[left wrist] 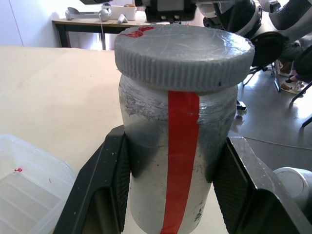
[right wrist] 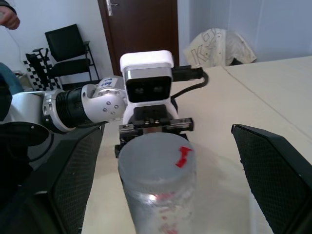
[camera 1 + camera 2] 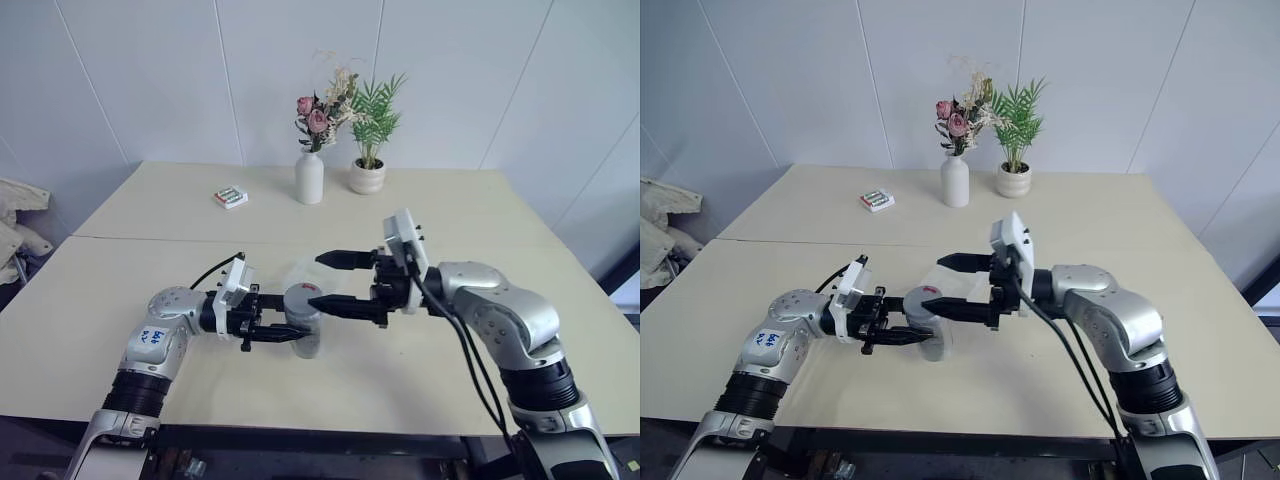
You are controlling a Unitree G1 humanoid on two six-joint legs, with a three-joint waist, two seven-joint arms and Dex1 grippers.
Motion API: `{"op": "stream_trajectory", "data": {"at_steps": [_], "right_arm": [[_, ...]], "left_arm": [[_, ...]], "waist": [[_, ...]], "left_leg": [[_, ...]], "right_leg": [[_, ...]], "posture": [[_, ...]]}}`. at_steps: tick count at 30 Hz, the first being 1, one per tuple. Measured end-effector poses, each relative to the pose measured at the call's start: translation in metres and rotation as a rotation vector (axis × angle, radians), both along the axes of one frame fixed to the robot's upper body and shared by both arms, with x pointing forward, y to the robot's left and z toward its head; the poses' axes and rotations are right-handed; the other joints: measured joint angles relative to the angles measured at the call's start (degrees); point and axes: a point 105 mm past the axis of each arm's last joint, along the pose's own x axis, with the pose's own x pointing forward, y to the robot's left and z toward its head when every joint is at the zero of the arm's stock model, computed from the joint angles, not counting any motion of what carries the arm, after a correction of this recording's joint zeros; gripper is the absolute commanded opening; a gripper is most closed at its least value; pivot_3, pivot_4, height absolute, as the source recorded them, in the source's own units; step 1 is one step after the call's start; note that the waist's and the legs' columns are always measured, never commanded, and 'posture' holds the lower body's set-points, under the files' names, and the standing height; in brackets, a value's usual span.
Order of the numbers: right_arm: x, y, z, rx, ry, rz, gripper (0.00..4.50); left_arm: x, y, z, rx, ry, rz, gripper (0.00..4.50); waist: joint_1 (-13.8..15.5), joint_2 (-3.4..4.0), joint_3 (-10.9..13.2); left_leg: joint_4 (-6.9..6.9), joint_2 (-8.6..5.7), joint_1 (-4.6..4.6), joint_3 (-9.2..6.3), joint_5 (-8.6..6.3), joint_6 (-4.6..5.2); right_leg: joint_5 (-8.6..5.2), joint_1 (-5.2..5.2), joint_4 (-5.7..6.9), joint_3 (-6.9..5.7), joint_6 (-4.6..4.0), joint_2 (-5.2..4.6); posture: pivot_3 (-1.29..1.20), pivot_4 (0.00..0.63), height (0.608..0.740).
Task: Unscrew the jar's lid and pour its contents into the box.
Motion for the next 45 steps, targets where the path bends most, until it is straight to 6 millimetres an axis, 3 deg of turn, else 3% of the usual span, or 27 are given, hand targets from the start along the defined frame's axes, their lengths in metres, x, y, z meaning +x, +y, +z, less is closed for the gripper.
{"op": "stream_trajectory", "data": {"at_steps": [16, 45], "right_arm": [[0.01, 0.029, -0.018, -0.039, 0.038, -0.074, 4.48], [0.015, 0.013, -0.018, -0.079, 0.027, -0.098, 4.48]], "left_arm": [[-0.002, -0.002, 0.003, 0.002, -0.015, -0.011, 1.98], [0.001, -0.003, 0.003, -0.002, -0.008, 0.015, 1.98]], "waist": [[-0.1, 0.0, 0.0], [-0.1, 0.0, 0.0]], "left_leg": [[-0.01, 0.0, 0.0, 0.0, 0.0, 0.0], [-0.01, 0.0, 0.0, 0.0, 0.0, 0.0]], "right_leg": [[0.0, -0.01, 0.0, 0.0, 0.0, 0.0], [0.0, -0.01, 0.0, 0.0, 0.0, 0.0]], "posture": [[0.0, 0.15, 0.74], [0.0, 0.15, 0.74]]}}
